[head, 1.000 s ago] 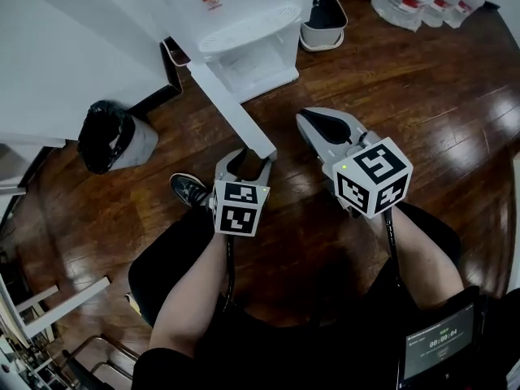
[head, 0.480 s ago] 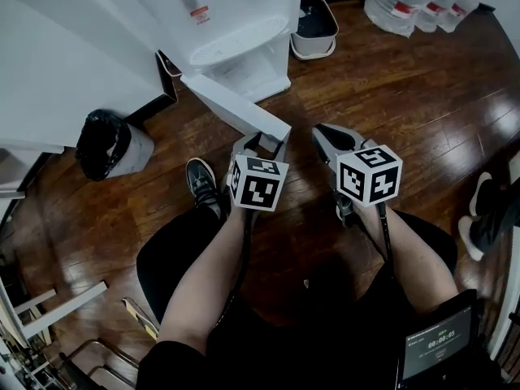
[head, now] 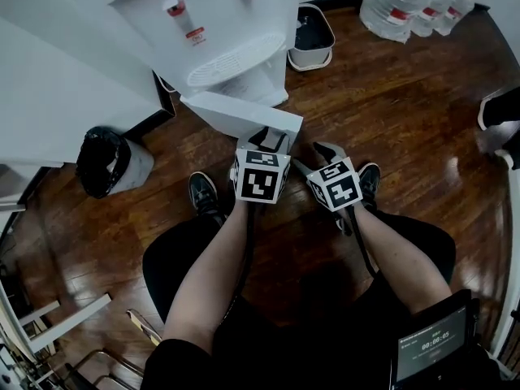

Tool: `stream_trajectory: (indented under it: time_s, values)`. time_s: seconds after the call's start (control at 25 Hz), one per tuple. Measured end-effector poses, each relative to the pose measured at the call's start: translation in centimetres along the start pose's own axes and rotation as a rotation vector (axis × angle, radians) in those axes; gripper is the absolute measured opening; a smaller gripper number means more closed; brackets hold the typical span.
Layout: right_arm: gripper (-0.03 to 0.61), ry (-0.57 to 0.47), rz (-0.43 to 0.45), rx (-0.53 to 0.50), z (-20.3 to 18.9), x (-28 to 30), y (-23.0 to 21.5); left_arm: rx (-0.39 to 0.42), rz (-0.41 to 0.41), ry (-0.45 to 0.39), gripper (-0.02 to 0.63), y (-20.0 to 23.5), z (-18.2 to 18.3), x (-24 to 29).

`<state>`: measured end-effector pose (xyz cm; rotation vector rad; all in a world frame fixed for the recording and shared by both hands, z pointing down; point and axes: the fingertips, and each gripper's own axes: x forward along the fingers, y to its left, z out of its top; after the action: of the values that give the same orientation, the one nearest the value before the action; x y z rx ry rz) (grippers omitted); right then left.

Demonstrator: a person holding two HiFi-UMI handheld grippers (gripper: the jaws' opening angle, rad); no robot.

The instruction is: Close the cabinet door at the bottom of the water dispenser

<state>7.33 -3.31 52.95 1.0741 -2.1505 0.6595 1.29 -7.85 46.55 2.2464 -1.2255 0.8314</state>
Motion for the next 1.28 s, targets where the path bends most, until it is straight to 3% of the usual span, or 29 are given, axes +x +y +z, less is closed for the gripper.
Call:
stream_trajectory:
  time_s: [0.36,0.52,0.6,0.68,0.88,1.04,1.16,1.28]
  values:
    - [0.302,-0.006,-0.043,-0.048,4.4,6.0,-3.2,0.053,-0.105,-0.012,0.175,0.4,2.2,1.7]
    - [0.325,-0.014,-0.064,-0.057,6.1,8.0,-4.9,0.006,-0.099,-0.036,0.173,1.7,4.0,2.1]
    - [0.321,-0.027,-0.072,-0.063,7.0,8.4,-5.7,-0.062,-0.060,-0.057,0.184,2.8,4.6,2.0]
    - [0.295,-0.035,-0.075,-0.078,7.7,8.9,-6.5,-0.131,-0.004,-0.056,0.249,3.8,4.0,2.0]
    - [0.291,-0.034,-0.062,-0.120,8.7,9.9,-7.9,-0.253,0.109,0.034,0.336,7.4,0.7,2.2]
    - [0.290,-0.034,-0.043,-0.151,8.9,10.6,-8.4,-0.314,0.237,0.116,0.359,13.2,-3.0,1.9]
    - [0.290,-0.033,-0.033,-0.160,9.2,10.9,-8.8,-0.333,0.318,0.133,0.370,17.5,-4.6,1.8]
    - [0.290,-0.031,-0.023,-0.174,9.5,11.2,-8.9,-0.239,0.367,0.135,0.383,19.7,-5.1,2.0]
